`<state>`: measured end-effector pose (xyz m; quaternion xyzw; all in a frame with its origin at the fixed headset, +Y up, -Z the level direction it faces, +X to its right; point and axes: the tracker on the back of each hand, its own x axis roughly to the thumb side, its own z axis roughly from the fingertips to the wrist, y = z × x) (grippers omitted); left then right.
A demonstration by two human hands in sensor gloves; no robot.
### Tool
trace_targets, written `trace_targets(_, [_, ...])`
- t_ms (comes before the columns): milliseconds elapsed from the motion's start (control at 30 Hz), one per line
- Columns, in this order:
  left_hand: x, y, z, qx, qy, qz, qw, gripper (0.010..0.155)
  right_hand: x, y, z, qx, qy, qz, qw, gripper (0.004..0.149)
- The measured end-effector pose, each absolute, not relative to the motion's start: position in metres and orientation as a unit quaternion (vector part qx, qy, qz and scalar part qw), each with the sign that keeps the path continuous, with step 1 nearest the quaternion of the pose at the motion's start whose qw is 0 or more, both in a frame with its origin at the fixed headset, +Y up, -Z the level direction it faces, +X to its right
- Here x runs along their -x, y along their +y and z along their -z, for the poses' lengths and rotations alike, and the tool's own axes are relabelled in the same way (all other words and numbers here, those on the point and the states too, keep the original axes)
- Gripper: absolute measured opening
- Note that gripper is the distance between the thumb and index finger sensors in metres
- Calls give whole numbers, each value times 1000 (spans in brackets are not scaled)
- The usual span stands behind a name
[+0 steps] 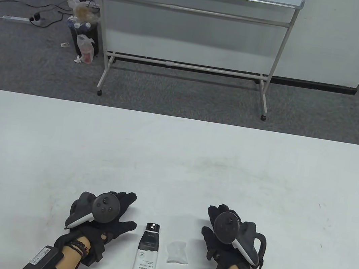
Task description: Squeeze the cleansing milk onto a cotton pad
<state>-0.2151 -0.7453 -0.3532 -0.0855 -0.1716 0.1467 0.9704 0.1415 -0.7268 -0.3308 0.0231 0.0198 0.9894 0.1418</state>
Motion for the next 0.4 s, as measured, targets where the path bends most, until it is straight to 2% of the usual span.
trace_targets(400, [213,-742,351,70,-191,-137,969,82,-146,-733,335,-13,28,-990,139,72])
